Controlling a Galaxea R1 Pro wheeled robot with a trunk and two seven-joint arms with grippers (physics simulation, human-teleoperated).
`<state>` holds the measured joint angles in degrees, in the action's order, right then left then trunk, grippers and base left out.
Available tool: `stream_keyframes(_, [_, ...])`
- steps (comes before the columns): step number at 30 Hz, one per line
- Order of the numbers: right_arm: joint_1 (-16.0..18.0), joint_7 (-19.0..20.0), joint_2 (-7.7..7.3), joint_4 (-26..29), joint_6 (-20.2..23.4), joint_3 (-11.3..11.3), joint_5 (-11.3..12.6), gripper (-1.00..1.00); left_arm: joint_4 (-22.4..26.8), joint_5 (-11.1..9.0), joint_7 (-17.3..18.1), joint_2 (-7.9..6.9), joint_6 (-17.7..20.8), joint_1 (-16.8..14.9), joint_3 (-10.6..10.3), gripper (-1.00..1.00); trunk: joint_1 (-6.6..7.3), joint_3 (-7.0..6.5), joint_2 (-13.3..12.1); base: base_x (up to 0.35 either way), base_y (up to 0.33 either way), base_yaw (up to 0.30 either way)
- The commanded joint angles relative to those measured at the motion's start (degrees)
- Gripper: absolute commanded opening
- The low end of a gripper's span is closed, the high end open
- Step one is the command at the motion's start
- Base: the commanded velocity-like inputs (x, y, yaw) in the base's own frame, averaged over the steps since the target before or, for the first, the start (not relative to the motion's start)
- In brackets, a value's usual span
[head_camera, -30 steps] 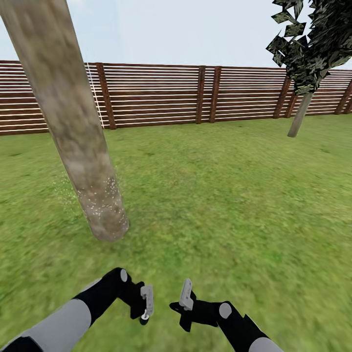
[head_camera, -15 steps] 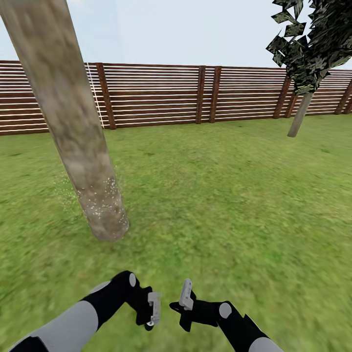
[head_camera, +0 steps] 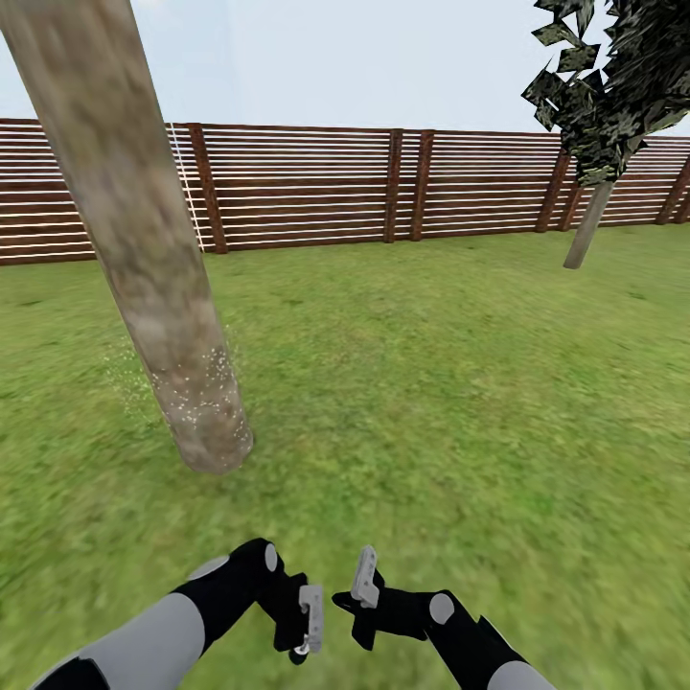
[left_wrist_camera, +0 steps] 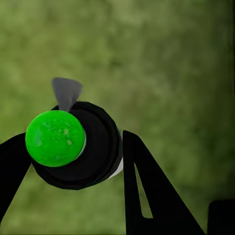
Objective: In the garden, pick up the pesticide atomizer on the floor and spray pesticide onto both trees until each tree trunk is fully covered.
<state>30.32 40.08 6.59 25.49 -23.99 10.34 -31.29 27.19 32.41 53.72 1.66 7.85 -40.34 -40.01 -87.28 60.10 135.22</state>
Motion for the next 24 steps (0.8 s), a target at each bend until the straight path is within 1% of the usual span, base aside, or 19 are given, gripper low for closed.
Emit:
stream_keyframes(1, [0.0, 0.0, 0.00, 0.0, 0.0, 0.0, 0.0, -1.00, 0.0, 0.0, 0.0, 0.09, 0.0, 0.0, -0.2, -1.00, 0.00, 0.00, 0.0, 0.000, 0.000, 0.000])
stream_keyframes(7, [0.0, 0.0, 0.00, 0.0, 0.0, 0.0, 0.0, -1.00, 0.0, -0.4, -0.2, 0.26, 0.0, 0.0, -0.4, -1.00, 0.00, 0.00, 0.0, 0.000, 0.000, 0.000])
stream_keyframes(12, [0.0, 0.0, 0.00, 0.0, 0.0, 0.0, 0.0, -1.00, 0.0, -0.6, -0.3, 0.19, -0.1, 0.0, 0.0, -1.00, 0.00, 0.00, 0.0, 0.000, 0.000, 0.000])
stream_keyframes(13, [0.0, 0.0, 0.00, 0.0, 0.0, 0.0, 0.0, -1.00, 0.1, -0.9, -0.3, 0.19, -0.1, 0.0, 0.0, -1.00, 0.00, 0.00, 0.0, 0.000, 0.000, 0.000])
stream_keyframes(14, [0.0, 0.0, 0.00, 0.0, 0.0, 0.0, 0.0, -1.00, 0.1, -1.5, -0.4, 0.18, -0.3, 0.0, 0.0, -1.00, 0.00, 0.00, 0.0, 0.000, 0.000, 0.000])
stream_keyframes(15, [0.0, 0.0, 0.00, 0.0, 0.0, 0.0, 0.0, -1.00, 0.0, -2.1, -0.4, 0.18, -1.7, 0.0, 0.0, -1.00, 0.00, 0.00, 0.0, 0.000, 0.000, 0.000])
stream_keyframes(16, [0.0, 0.0, 0.00, 0.0, 0.0, 0.0, 0.0, -1.00, 0.0, -2.3, -0.4, 0.18, -2.5, 0.0, 0.1, -1.00, 0.00, 0.00, 0.0, 0.000, 0.000, 0.000])
stream_keyframes(18, [0.0, 0.0, 0.00, 0.0, 0.0, 0.0, 0.0, -1.00, 0.0, -2.4, -0.4, 0.18, -3.3, 0.0, 0.1, -1.00, 0.00, 0.00, 0.0, 0.000, 0.000, 0.000])
stream_keyframes(24, [0.0, 0.0, 0.00, 0.0, 0.0, 0.0, 0.0, -1.00, 0.0, -2.5, -0.4, 0.21, -3.5, 0.0, 0.4, -1.00, 0.00, 0.00, 0.0, 0.000, 0.000, 0.000])
